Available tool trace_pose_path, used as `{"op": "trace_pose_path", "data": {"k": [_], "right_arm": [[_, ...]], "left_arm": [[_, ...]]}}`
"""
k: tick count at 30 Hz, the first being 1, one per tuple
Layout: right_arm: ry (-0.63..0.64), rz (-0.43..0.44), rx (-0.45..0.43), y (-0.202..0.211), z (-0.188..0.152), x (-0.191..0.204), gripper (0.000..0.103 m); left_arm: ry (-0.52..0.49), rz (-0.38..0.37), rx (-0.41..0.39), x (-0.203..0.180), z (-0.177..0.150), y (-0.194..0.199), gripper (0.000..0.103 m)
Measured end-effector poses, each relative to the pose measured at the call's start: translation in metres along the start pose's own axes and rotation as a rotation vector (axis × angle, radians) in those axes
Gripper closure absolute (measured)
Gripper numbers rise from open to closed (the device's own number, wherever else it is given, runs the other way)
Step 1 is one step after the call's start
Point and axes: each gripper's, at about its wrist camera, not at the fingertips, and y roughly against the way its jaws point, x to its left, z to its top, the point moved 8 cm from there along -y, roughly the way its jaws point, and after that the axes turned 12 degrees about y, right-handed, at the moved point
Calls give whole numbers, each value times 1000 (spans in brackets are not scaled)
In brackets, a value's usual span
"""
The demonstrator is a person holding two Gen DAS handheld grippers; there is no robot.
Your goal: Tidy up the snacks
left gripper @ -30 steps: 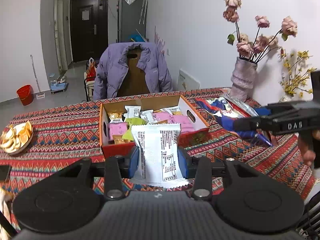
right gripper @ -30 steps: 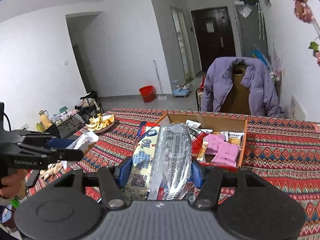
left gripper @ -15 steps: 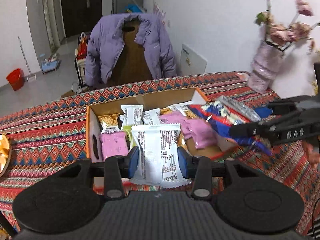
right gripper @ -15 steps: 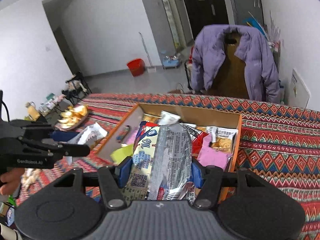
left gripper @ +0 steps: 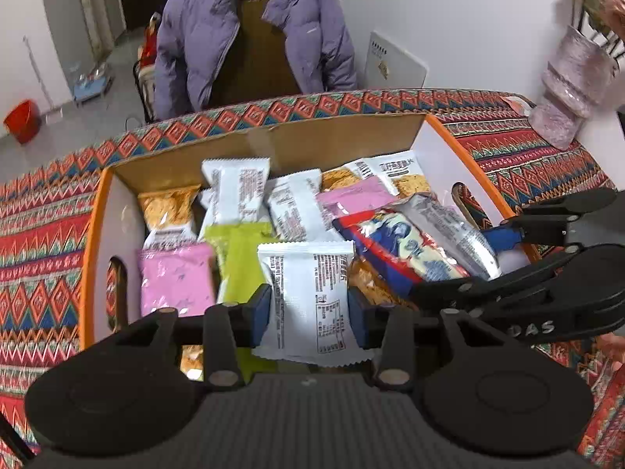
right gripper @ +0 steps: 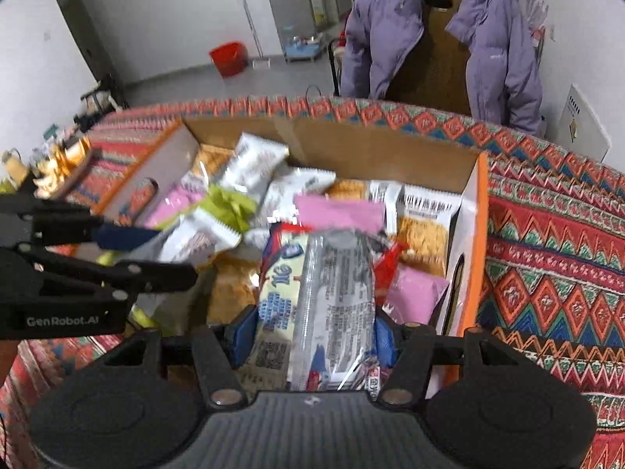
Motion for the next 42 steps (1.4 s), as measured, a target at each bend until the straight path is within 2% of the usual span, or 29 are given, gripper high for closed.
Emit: {"op": "trace_pose_path", "data": {"k": [4,7,10,12,13,19,23,26,36,42], "right_arm": [[19,-22,28,-1,-1,-1,42],[-8,-15,30,-1,-3,-5,33],[-21,-26,7,9,-3,-7,25],[-26,-22,1,19,-2,-5,23],[-25,-22,-6,25,0,-4,22],[5,-45,-58,74,12,10,20],[23,-55,-90,116,14,23,20],[46,-75,-117,150,11,35,19],[92,-133,-204,242,-13,75,17],[116,-165,-264,280,-29,103,8]], "left_arm": [[-2,-8,23,-8,-3,-4,57],[27,-21,60,-4,-6,-6,51],[16,-25,45,-6,-8,7,43],[-3,-17,19,-9,-7,19,35],[-12,-7,3,-10,-6,25,35],[-5,-7,-44,-13,-1,73,34],[-13,10,-89,-12,-2,118,33],[-14,17,-121,-10,-5,152,28],[22,45,-198,-2,-38,248,27],[47,56,-273,4,-62,291,24]]}}
